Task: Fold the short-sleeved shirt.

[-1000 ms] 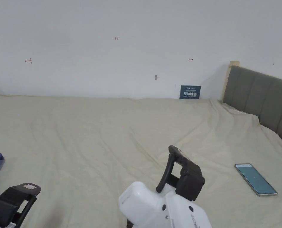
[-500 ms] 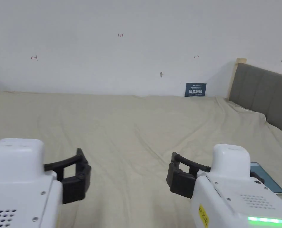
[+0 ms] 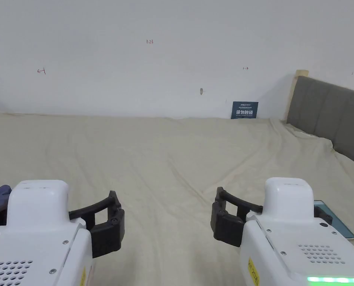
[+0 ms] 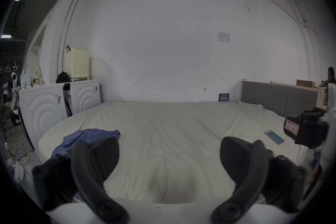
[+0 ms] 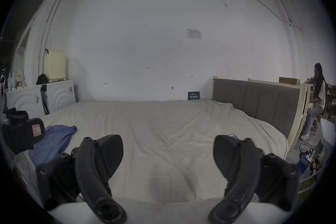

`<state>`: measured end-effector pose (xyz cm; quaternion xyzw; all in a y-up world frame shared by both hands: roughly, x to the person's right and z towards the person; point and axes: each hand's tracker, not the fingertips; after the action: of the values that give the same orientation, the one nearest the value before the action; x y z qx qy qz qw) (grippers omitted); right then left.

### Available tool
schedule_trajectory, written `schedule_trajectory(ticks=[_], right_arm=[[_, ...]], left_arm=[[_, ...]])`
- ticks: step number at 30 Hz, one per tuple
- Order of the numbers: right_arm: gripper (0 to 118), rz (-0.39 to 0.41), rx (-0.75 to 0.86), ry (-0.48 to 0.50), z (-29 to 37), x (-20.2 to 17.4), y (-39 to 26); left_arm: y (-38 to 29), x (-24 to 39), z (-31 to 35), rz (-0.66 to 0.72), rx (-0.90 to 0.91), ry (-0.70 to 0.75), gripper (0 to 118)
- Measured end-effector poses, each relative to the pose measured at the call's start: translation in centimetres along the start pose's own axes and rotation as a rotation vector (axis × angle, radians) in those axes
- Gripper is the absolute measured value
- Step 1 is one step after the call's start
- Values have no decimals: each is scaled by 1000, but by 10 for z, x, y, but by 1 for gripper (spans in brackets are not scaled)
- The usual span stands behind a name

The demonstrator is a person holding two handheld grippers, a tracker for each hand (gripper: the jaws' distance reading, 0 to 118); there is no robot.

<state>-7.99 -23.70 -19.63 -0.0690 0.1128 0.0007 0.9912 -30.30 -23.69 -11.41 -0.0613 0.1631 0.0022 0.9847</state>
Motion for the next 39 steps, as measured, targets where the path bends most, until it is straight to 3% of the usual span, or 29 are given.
schedule_trajectory(ticks=[1,3,4,5,7,9,14,30,39], right_arm=[[93,0,5,-1,2,-2,1],[45,-3,20,0,2,-2,2],[20,-9,25,-10,2,-2,2],[12,-13,26,-25,1,-1,3],[11,-10,17,0,0,2,3],[0,-18,17,2,0,3,2],[0,-4,24,-11,-3,2,1],[0,21,9,16,-9,-6,3],[0,85,8,194,-16,-65,10]], left_arm=[[0,1,1,-7,0,-4,95],[0,2,1,14,18,11,33],[0,2,0,32,17,5,10],[1,1,0,37,13,6,9],[0,-1,-2,17,-21,-50,9],[-4,4,-2,-4,-21,-32,1],[-2,7,-2,15,-32,-85,0],[2,-1,-3,24,-20,-31,0],[3,-42,14,51,-12,112,0]])
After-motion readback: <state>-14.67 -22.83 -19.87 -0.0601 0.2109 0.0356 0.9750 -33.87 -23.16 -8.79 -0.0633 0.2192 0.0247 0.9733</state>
